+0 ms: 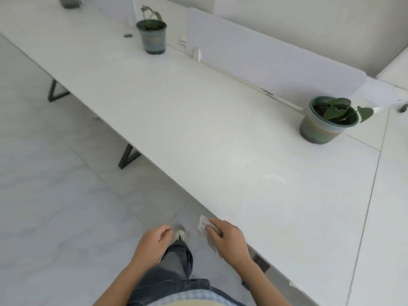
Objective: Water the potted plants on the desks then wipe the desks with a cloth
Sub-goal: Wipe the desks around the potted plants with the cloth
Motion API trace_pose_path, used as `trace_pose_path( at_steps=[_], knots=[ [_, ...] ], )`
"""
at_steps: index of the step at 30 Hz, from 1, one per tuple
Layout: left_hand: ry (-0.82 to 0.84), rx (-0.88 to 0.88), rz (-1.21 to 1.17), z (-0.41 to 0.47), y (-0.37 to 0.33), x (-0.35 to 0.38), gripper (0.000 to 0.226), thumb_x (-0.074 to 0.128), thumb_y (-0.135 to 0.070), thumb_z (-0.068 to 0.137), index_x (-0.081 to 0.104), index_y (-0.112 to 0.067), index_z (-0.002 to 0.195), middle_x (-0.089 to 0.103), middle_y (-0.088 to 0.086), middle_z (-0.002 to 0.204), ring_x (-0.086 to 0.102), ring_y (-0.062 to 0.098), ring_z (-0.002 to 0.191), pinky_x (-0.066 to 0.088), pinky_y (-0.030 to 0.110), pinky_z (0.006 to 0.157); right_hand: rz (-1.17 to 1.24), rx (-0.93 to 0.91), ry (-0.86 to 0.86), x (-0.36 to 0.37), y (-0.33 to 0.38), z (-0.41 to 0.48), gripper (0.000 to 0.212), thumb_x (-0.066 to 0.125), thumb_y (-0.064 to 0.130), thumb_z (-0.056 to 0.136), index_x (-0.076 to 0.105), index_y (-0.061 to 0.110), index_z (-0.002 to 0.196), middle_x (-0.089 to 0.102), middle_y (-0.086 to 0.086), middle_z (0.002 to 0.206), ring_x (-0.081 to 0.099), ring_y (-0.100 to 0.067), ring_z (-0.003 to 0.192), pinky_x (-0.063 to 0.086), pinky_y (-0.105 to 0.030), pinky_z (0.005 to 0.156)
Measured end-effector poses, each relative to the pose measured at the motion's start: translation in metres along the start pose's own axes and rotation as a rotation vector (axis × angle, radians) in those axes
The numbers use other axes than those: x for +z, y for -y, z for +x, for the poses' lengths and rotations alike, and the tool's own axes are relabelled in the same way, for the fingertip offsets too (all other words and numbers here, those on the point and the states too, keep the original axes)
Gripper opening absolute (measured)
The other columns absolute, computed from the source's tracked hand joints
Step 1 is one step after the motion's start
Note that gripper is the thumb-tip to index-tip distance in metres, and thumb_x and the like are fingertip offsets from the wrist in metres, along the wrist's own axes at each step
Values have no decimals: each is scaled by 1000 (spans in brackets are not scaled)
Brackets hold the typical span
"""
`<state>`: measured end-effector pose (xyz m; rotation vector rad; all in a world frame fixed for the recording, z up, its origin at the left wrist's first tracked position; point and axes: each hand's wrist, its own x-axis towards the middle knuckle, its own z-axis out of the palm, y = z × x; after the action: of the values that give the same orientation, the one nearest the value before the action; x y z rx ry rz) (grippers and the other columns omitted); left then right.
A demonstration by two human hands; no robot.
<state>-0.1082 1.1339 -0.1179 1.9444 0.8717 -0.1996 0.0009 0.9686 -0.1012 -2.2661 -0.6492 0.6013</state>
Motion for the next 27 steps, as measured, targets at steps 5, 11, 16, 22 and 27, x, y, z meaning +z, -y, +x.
trace_pose_path(
  at_steps=[5,11,16,22,27],
  knots=[
    [-78,-67,-53,-36,25,-16,15,48,-18,92,55,-30,86,66,-6,85,62,12,84,48,27,80,3,-12,83,25,12,-11,22,47,31,91,61,16,82,46,3,51,41,-11,53,29,-25,51],
    [-144,-121,-156,-44,56,-46,26,50,-13,90,57,-30,73,67,-1,79,64,21,79,50,35,79,-67,-25,157,56,41,-6,21,46,31,91,63,24,102,64,-3,81,57,-19,77,41,-29,63],
    [-156,-81,-183,-24,85,-103,21,49,-14,91,55,-31,80,64,-7,82,61,12,80,45,20,72,-101,-16,131,101,81,25,26,44,32,92,63,20,102,67,-9,87,60,-24,80,44,-32,64],
    [-397,-112,-263,5,144,-223,12,46,-15,93,58,-19,93,63,-1,84,59,15,81,40,17,66,-58,-90,108,185,169,82,26,46,33,92,62,22,108,68,-7,91,60,-22,81,41,-29,64],
    [-459,-221,-303,21,190,-273,15,45,-17,94,59,-13,94,64,6,87,59,19,81,40,21,66,-96,-129,193,235,217,113,25,46,34,91,62,26,109,67,-8,94,60,-22,83,46,-33,73]
  ],
)
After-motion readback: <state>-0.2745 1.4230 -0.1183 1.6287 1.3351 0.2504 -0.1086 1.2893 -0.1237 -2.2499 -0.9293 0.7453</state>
